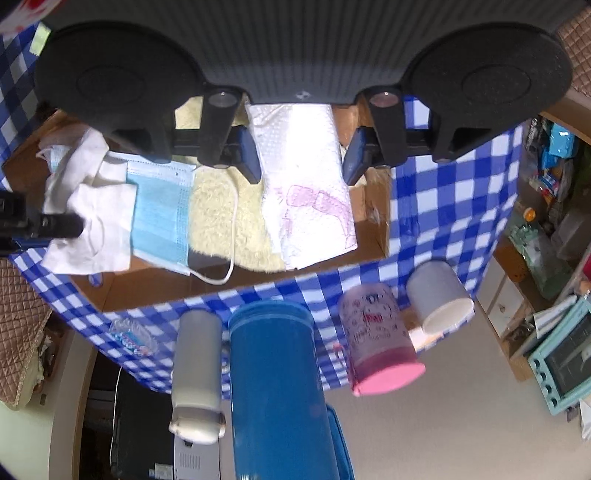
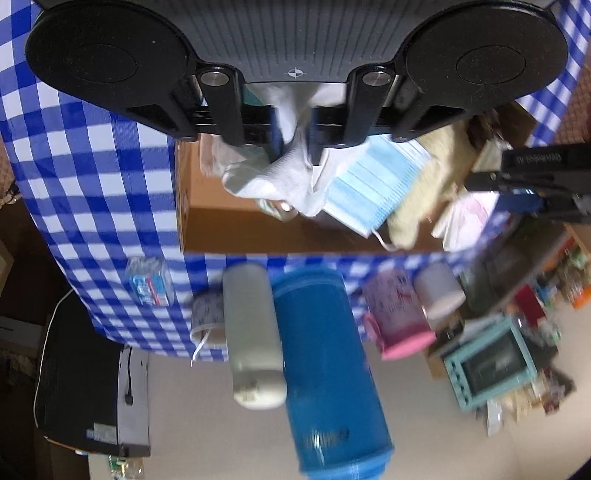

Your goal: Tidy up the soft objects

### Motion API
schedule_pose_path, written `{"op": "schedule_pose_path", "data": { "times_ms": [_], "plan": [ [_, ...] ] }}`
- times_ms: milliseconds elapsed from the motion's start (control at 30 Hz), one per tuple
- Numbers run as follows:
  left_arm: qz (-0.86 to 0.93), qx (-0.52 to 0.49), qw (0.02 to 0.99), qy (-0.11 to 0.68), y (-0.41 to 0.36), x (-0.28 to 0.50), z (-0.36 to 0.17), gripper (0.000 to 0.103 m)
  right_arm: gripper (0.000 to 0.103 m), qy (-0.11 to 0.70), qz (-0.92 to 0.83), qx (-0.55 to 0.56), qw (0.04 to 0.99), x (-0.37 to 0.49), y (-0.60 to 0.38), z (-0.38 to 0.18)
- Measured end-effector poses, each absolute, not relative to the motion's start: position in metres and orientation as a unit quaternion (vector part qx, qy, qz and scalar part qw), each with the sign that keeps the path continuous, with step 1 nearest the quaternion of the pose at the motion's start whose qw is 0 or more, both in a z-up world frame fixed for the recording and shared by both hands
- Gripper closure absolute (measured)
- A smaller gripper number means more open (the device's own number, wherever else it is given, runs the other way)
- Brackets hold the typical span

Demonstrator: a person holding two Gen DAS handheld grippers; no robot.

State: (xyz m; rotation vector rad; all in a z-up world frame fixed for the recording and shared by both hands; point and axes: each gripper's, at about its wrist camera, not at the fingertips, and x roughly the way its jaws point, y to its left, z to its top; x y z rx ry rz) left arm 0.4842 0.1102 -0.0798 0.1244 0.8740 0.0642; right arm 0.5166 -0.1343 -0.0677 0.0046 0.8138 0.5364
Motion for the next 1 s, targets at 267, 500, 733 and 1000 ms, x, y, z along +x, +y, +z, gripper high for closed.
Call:
{"op": "schedule_pose_path", "data": {
  "times_ms": [267, 500, 733, 1000],
  "plan": [
    [0.022, 0.06, 0.9, 0.431, 0.112, 0.481, -0.087, 0.043, 0.04, 0.381, 0.25, -0.049, 0.889, 0.506, -0.13, -0.077],
    [0.018, 0.057, 0.904, 0.423, 0.115, 0.468, -0.076, 0.042, 0.038, 0.377, 0.249, -0.036, 0.892, 0.498, -0.135, -0.067],
    [0.022, 0.049, 0.905, 0.421, 0.119, 0.451, -0.068, 0.042, 0.037, 0.382, 0.249, -0.021, 0.89, 0.486, -0.141, -0.058],
    [0.033, 0.028, 0.907, 0.419, 0.121, 0.427, -0.054, 0.042, 0.034, 0.378, 0.253, -0.002, 0.891, 0.463, -0.152, -0.046]
  ]
}}
